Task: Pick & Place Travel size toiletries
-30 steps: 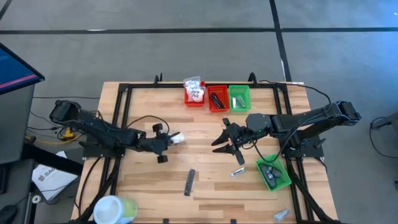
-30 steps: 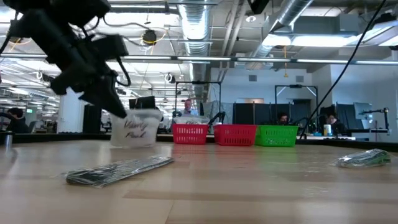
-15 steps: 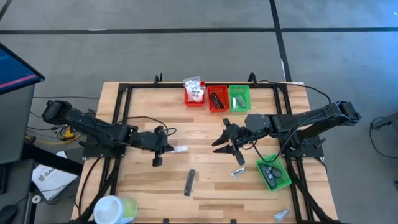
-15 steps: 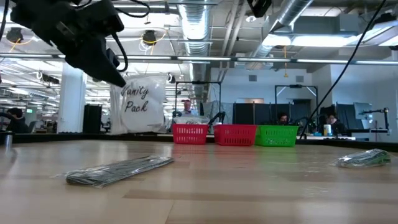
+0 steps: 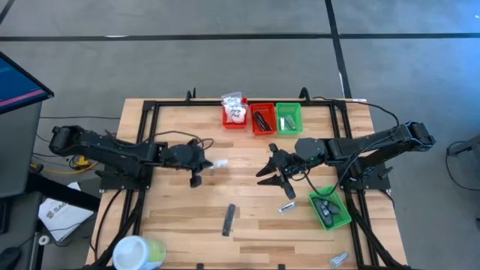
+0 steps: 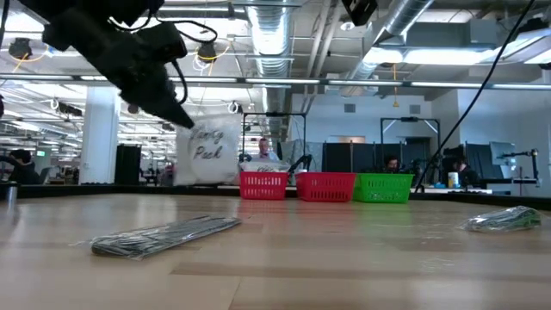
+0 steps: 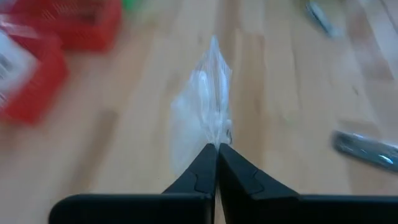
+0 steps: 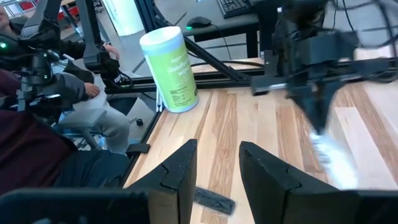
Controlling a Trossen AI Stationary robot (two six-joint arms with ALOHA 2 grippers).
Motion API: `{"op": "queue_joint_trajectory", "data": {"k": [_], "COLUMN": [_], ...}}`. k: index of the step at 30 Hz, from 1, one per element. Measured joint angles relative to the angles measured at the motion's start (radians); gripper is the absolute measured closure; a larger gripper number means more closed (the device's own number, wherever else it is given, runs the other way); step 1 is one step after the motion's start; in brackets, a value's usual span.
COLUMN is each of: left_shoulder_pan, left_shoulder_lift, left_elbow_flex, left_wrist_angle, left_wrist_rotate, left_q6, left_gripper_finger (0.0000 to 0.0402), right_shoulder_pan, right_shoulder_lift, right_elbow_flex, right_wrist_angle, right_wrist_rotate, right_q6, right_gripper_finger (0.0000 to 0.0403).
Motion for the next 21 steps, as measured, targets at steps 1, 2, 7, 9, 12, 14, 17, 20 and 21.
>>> {"op": "queue_joint_trajectory", "data": {"k": [1,2,7,9,12,14,17,20,21], "left_shoulder_pan": [0.022,0.049,0.239,0.334,0.47,0.542,0.612,0.647,0.652], "left_shoulder_lift": [0.0,0.0,0.0,0.0,0.007,0.029,0.086,0.165,0.194], "left_elbow_flex": [0.0,0.0,0.001,0.016,0.057,0.093,0.157,0.227,0.253], "left_wrist_angle": [0.027,0.058,0.203,0.209,0.213,0.213,0.214,0.21,0.211], "left_wrist_rotate": [-0.001,0.01,0.164,0.206,0.292,0.366,0.442,0.491,0.508], "left_q6": [0.03,0.054,0.13,0.152,0.165,0.167,0.189,0.222,0.233], "left_gripper_finger": [0.0401,0.0401,0.0401,0.0401,0.0401,0.0401,0.0401,0.0401,0.0401], "right_shoulder_pan": [0.0,0.0,0.0,0.0,0.0,0.0,0.0,0.0,0.0], "right_shoulder_lift": [0.0,0.0,0.0,0.0,0.0,0.0,0.0,0.0,0.0], "right_elbow_flex": [0.0,0.0,0.0,0.0,0.0,0.0,0.0,0.0,0.0], "right_wrist_angle": [0.0,0.0,0.0,0.0,0.0,-0.002,-0.01,-0.02,-0.024], "right_wrist_rotate": [0.0,0.0,0.0,0.0,0.0,0.0,0.0,0.0,0.0], "right_q6": [0.0,0.0,0.0,0.0,0.0,0.0,0.0,0.0,0.0], "right_gripper_finger": [0.029,0.029,0.029,0.029,0.029,0.029,0.029,0.029,0.029]}}
